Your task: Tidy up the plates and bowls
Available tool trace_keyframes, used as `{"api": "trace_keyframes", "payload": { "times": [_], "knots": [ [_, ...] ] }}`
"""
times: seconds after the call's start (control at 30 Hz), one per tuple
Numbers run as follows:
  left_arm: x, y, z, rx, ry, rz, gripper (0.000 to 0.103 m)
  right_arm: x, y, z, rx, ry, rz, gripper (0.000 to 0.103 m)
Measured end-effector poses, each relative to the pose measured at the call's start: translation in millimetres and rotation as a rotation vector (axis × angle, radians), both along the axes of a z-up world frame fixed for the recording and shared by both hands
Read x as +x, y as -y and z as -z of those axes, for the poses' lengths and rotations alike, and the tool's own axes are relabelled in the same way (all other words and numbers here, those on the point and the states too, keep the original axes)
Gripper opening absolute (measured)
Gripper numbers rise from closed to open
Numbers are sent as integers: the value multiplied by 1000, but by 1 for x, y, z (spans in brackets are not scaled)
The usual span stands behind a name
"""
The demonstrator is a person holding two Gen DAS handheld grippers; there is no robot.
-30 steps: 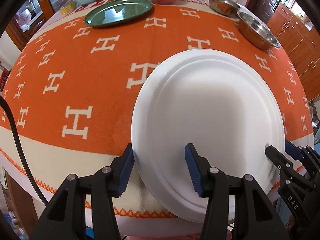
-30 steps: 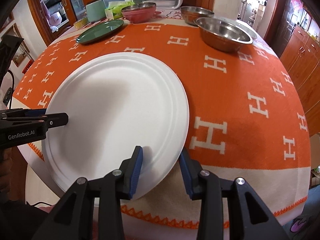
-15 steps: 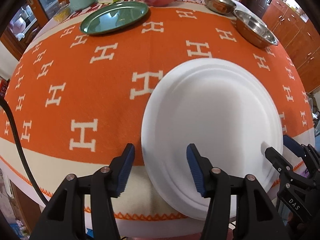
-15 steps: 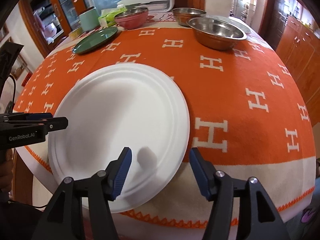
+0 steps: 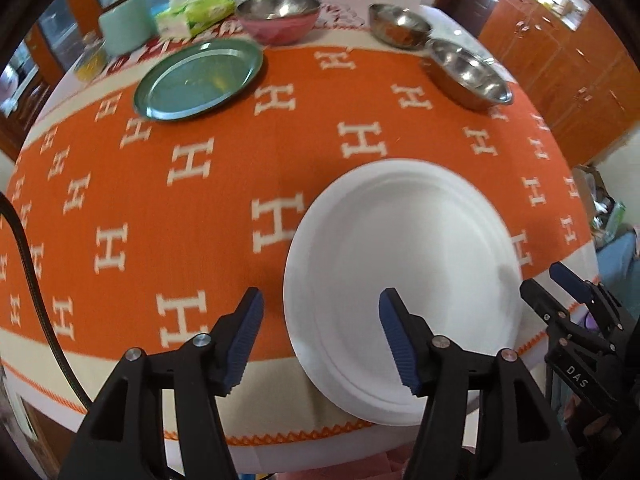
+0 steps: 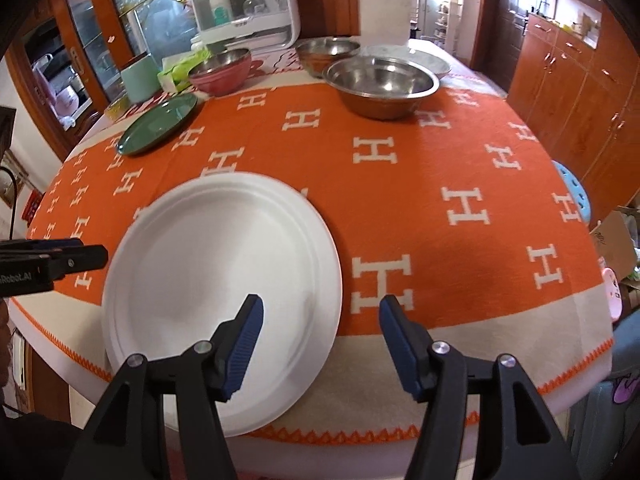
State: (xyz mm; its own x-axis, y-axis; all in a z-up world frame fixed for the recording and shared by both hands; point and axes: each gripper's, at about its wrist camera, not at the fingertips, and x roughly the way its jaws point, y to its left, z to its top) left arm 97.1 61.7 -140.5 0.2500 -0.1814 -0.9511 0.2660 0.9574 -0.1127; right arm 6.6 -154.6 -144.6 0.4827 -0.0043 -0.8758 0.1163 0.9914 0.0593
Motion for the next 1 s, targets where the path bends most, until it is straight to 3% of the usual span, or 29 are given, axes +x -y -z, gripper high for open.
{"api": "trace_keyframes", "payload": {
  "times": [0.2, 0.37, 0.53, 0.73, 1.0],
  "knots": [
    [9, 6, -41, -46, 16, 113, 66, -2, -6, -30, -24, 22, 40, 61],
    [17, 15, -76, -69, 45, 236, 76, -1, -8, -59, -40, 39, 76, 61],
    [22, 30, -107, -39, 107, 342, 80, 3, -6, -88, -76, 58, 108, 61],
    [35, 46, -137, -38, 136, 403, 80, 9, 6, -121, -92, 84, 148, 61],
    [59, 74, -169, -43, 190, 396, 81, 17, 35, -156, -108, 132, 187, 61]
  ]
}}
